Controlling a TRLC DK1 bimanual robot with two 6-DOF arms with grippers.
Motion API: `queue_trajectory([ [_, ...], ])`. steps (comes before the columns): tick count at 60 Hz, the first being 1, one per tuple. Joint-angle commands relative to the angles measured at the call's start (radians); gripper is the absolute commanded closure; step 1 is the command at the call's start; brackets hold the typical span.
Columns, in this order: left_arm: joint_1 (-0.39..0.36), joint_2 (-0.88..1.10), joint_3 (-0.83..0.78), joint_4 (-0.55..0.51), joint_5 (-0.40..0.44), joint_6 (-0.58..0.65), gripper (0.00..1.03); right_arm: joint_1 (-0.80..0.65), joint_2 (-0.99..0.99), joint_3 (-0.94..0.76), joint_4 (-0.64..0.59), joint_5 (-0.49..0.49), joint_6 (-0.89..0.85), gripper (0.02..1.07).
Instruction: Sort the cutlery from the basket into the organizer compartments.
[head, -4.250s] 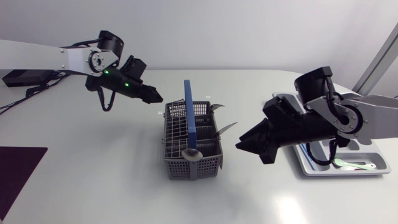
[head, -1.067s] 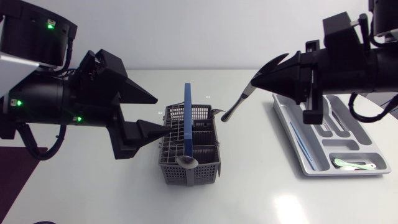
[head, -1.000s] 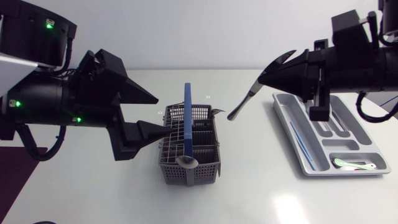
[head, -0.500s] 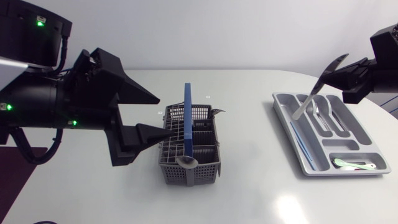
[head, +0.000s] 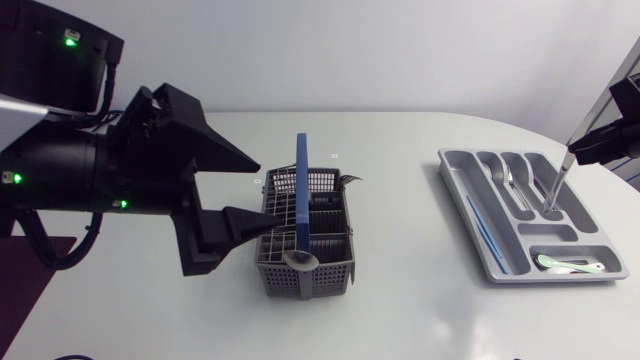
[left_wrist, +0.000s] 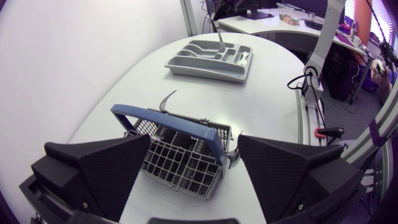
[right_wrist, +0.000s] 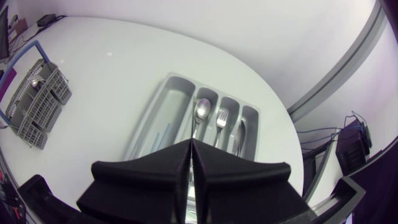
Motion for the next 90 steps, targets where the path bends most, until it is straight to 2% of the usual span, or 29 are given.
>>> queue_trajectory([
  [1, -0.010, -0.008, 0.024, -0.010, -0.003, 0.009, 0.06, -0.041, 0.060, 0.057, 0.002, 0.016, -0.021, 1.02],
  [24, -0.032, -0.005, 0.039, -0.023, -0.014, 0.009, 0.06, -0.120, 0.213, 0.151, 0.059, 0.074, -0.025, 1.02],
  [44, -0.038, -0.004, 0.039, -0.023, -0.028, 0.009, 0.06, -0.160, 0.350, 0.266, 0.057, 0.097, -0.026, 1.02],
  [75, -0.042, -0.005, 0.027, -0.021, -0.029, 0.007, 0.06, -0.141, 0.568, 0.352, 0.082, 0.160, 0.017, 1.02],
  [90, -0.049, -0.005, 0.027, -0.023, -0.029, 0.003, 0.06, -0.101, 0.701, 0.458, 0.108, 0.217, 0.063, 1.02],
])
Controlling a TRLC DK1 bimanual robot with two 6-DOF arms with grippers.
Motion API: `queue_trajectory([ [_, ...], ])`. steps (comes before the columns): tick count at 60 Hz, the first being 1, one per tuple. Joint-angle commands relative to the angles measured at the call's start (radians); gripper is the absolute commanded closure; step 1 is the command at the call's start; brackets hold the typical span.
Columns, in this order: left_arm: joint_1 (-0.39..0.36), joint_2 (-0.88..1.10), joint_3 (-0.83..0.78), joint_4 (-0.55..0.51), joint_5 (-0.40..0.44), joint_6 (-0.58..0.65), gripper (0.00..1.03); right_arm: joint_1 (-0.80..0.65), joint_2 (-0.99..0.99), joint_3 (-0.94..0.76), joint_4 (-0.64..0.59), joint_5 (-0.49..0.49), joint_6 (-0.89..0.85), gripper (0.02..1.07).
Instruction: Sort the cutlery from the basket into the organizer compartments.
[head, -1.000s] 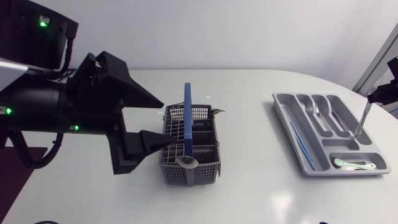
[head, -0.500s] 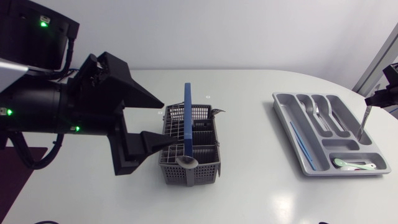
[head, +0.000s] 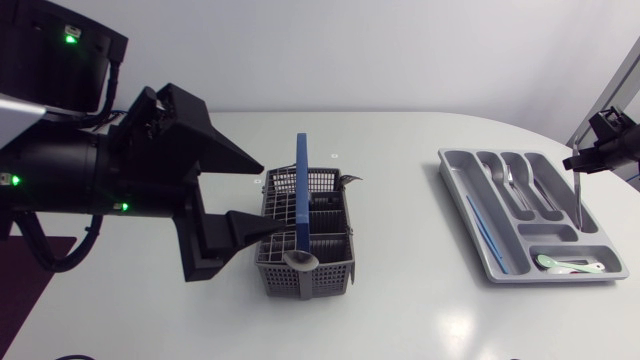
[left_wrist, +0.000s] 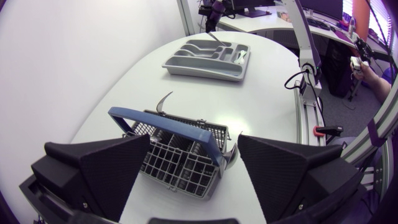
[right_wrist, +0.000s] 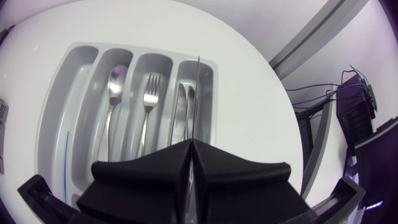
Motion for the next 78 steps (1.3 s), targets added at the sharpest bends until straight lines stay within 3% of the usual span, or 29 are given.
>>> queue_trajectory([
  [1, -0.013, -0.006, 0.014, -0.007, -0.003, 0.001, 0.06, 0.012, 0.082, 0.054, 0.007, 0.039, 0.028, 1.02],
  [14, -0.012, -0.023, 0.005, -0.010, -0.006, 0.000, 0.06, 0.052, 0.185, 0.146, 0.002, 0.090, 0.059, 1.01],
  [21, -0.007, -0.032, 0.000, -0.011, -0.008, 0.000, 0.06, 0.060, 0.217, 0.184, -0.001, 0.099, 0.073, 0.93],
  [39, -0.004, -0.046, -0.006, -0.016, -0.008, 0.000, 0.06, 0.063, 0.205, 0.180, -0.013, 0.102, 0.077, 0.91],
  [43, 0.001, -0.049, -0.011, -0.016, -0.012, 0.000, 0.06, 0.063, 0.162, 0.134, 0.002, 0.084, 0.073, 0.88],
  [44, 0.002, -0.049, -0.012, -0.016, -0.012, 0.000, 0.06, 0.063, 0.148, 0.118, 0.009, 0.078, 0.071, 0.84],
  [46, 0.016, -0.052, -0.020, -0.017, -0.012, 0.001, 0.06, 0.072, 0.091, 0.063, 0.022, 0.059, 0.063, 0.66],
  [49, 0.036, -0.055, -0.026, -0.019, -0.012, 0.001, 0.06, 0.089, 0.007, -0.018, 0.042, 0.036, 0.047, 0.54],
  [58, 0.076, -0.070, -0.048, -0.025, -0.012, 0.003, 0.06, 0.161, -0.225, -0.247, 0.084, -0.045, 0.004, 0.50],
  [63, 0.076, -0.078, -0.072, -0.026, -0.012, 0.003, 0.06, 0.227, -0.366, -0.377, 0.096, -0.087, -0.022, 0.44],
  [78, 0.036, -0.095, -0.121, -0.072, -0.004, 0.027, 0.06, 0.435, -0.746, -0.655, 0.081, -0.260, -0.081, 0.44],
])
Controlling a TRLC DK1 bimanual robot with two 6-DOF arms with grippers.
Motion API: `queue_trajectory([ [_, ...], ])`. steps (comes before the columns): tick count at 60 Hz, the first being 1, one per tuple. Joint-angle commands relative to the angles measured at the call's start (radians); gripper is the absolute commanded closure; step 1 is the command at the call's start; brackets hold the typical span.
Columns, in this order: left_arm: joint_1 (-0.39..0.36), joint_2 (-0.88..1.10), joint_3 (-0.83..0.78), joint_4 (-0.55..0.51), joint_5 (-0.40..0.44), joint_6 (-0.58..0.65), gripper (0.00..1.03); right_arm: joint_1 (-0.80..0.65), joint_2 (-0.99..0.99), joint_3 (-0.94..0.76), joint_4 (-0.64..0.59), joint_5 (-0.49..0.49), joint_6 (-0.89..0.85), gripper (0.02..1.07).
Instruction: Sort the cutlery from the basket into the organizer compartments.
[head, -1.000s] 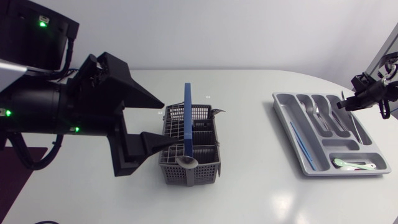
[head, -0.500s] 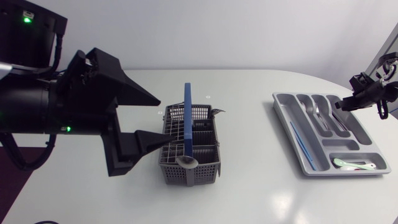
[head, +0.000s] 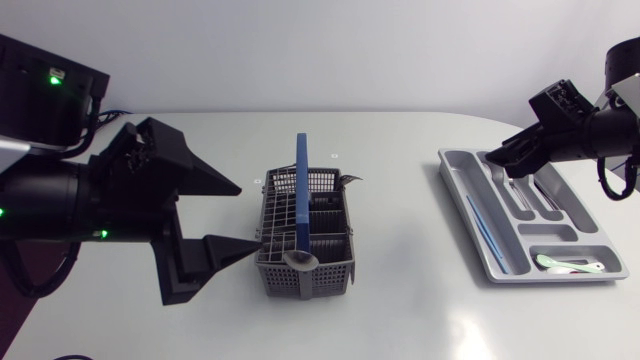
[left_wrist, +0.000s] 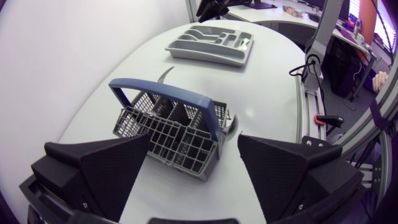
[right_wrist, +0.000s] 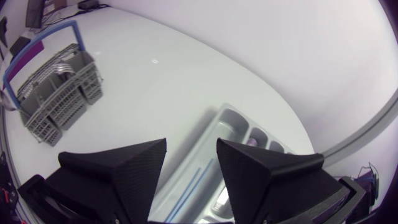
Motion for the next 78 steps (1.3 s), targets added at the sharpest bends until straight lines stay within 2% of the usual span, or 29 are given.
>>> queue_trajectory([
  [1, -0.016, -0.019, -0.034, -0.023, 0.004, 0.030, 0.06, 0.060, -0.109, -0.094, -0.012, -0.029, -0.035, 0.44],
  [16, -0.031, -0.036, -0.049, -0.067, 0.032, 0.051, 0.06, 0.258, -0.312, -0.211, -0.120, -0.133, -0.102, 0.44],
  [27, -0.048, -0.028, -0.081, -0.075, 0.033, 0.057, 0.06, 0.376, -0.374, -0.274, -0.127, -0.141, -0.104, 0.40],
  [35, -0.042, 0.007, -0.107, -0.065, 0.032, 0.063, 0.06, 0.445, -0.344, -0.300, -0.115, -0.117, -0.082, 0.40],
  [43, -0.001, 0.069, -0.120, -0.047, 0.016, 0.076, 0.06, 0.516, -0.298, -0.331, -0.066, -0.064, -0.050, 0.40],
  [54, 0.105, 0.153, -0.123, 0.037, -0.001, 0.085, 0.06, 0.600, -0.206, -0.340, 0.034, 0.015, 0.008, 0.40],
  [63, 0.196, 0.369, -0.038, 0.139, -0.042, 0.071, 0.06, 0.660, -0.068, -0.298, 0.090, 0.090, 0.061, 0.40],
  [78, 0.262, 0.607, 0.104, 0.181, -0.051, 0.059, 0.06, 0.766, -0.015, -0.288, 0.115, 0.146, 0.125, 0.39],
])
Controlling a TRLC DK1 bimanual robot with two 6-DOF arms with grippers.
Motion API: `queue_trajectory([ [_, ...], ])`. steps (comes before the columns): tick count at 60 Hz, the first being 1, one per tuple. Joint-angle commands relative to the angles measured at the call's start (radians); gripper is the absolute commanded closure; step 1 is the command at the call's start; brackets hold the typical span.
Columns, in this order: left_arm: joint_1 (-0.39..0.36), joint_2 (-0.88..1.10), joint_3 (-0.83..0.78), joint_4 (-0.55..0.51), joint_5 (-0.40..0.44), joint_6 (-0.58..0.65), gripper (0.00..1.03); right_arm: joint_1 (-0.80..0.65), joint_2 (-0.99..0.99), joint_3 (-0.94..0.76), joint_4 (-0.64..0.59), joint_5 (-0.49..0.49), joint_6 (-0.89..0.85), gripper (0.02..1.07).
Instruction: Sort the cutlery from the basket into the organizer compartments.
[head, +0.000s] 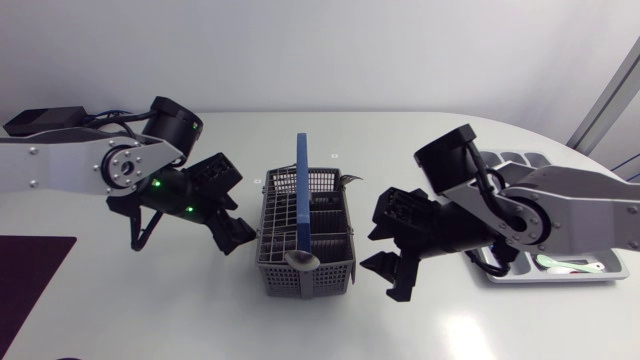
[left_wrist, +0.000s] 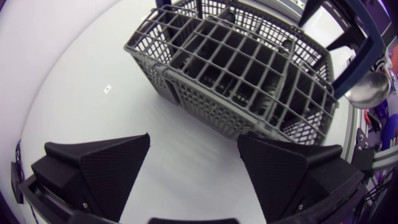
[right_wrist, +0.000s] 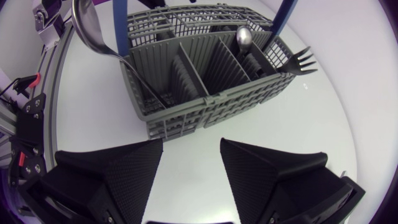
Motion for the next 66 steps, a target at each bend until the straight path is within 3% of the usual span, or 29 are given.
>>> queue_trajectory([
  [1, 0.016, 0.058, 0.056, 0.011, -0.002, 0.000, 0.06, 0.034, 0.015, 0.024, 0.018, 0.022, 0.043, 0.39],
  [20, 0.105, 0.052, 0.073, 0.028, 0.010, 0.008, 0.06, 0.169, 0.043, 0.044, 0.038, 0.062, 0.097, 0.38],
  [29, 0.183, -0.074, 0.016, 0.002, 0.084, 0.038, 0.06, 0.172, -0.086, 0.023, -0.005, 0.089, 0.094, 0.35],
  [39, 0.187, -0.218, -0.063, -0.015, 0.102, 0.072, 0.06, 0.218, -0.201, 0.032, -0.059, 0.075, 0.115, 0.35],
  [46, 0.187, -0.329, -0.103, -0.057, 0.161, 0.089, 0.06, 0.244, -0.210, 0.058, -0.068, 0.011, 0.133, 0.35],
  [66, 0.145, -0.610, -0.221, -0.190, 0.291, 0.201, 0.06, 0.296, -0.056, 0.164, -0.060, -0.119, 0.160, 0.36],
])
